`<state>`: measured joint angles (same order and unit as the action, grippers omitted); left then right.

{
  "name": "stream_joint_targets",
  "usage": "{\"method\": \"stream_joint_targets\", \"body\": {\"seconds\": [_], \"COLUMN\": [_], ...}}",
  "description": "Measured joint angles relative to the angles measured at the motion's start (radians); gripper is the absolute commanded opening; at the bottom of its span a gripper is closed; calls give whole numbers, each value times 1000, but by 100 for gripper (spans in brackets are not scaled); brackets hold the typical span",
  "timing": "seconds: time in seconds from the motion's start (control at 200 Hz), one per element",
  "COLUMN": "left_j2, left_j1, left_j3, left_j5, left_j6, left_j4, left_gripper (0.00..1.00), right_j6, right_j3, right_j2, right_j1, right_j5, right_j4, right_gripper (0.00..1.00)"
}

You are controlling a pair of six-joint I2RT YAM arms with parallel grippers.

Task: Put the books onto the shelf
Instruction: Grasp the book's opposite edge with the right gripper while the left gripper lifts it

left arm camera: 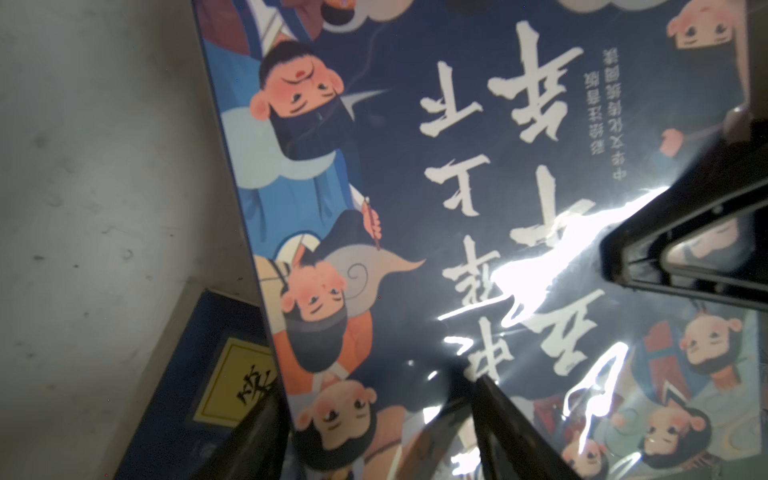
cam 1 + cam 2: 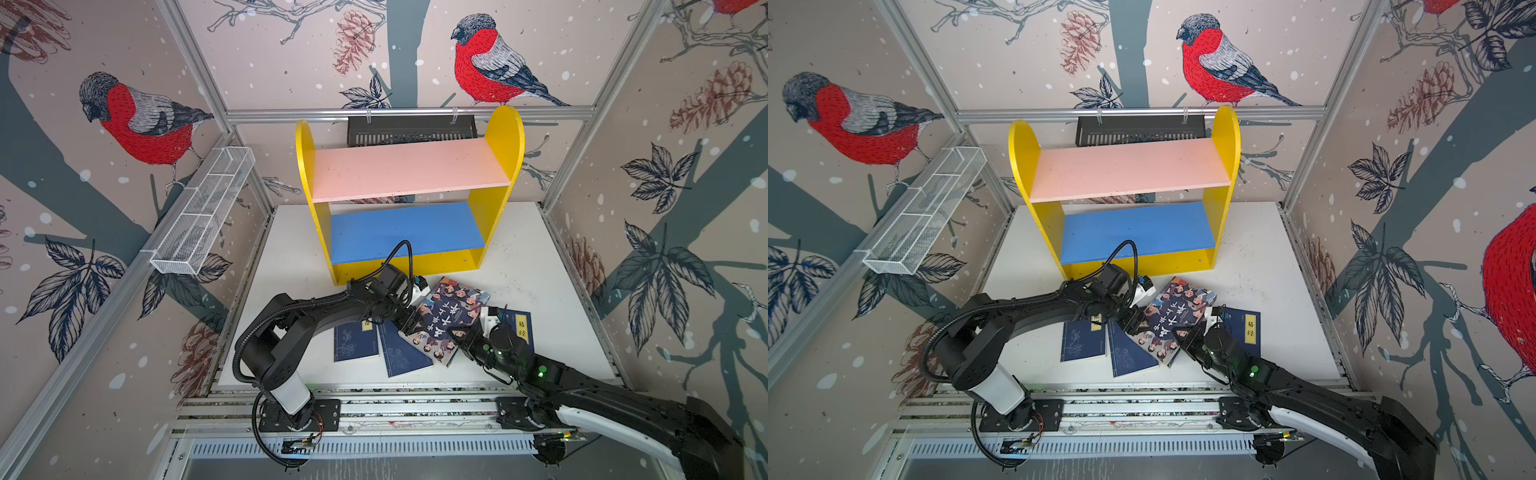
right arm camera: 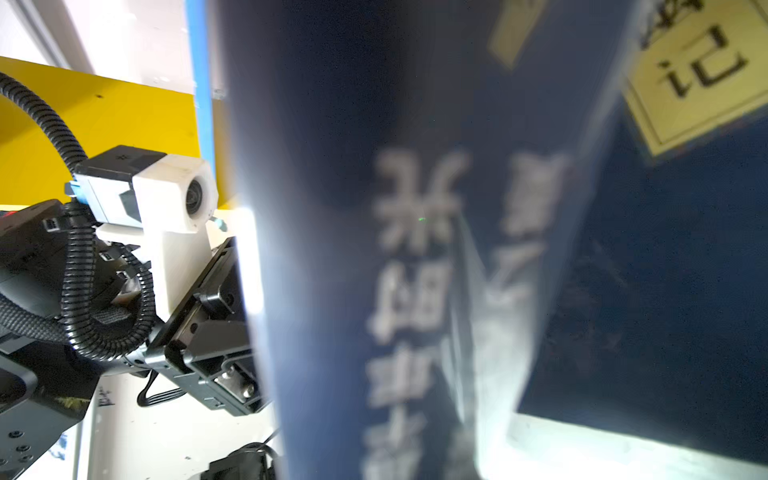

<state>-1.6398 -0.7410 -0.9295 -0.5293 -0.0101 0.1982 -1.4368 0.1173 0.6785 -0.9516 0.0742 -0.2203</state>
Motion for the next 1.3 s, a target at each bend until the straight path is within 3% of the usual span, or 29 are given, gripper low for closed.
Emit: {"method": "stream_joint_targets", "body": {"seconds": [0.325, 0.766, 1.301], "left_j2": [180, 433, 615], "left_j1": [-5, 0, 280], "left_j3": [-130, -172, -356], "left_j5": [34, 105, -20], "left_j6": [34, 56, 32], "left_j4": [202, 281, 335], "left_gripper": [71, 73, 73], "right_j6": [31, 145, 429], "right_j3": [43, 216, 722], "right_j2": [-152, -112, 59], "right_j1": [4, 34, 41], "right_j5": [13, -27, -162], "right_j4": [134, 326, 562], "right_gripper": [6, 3, 3]}}
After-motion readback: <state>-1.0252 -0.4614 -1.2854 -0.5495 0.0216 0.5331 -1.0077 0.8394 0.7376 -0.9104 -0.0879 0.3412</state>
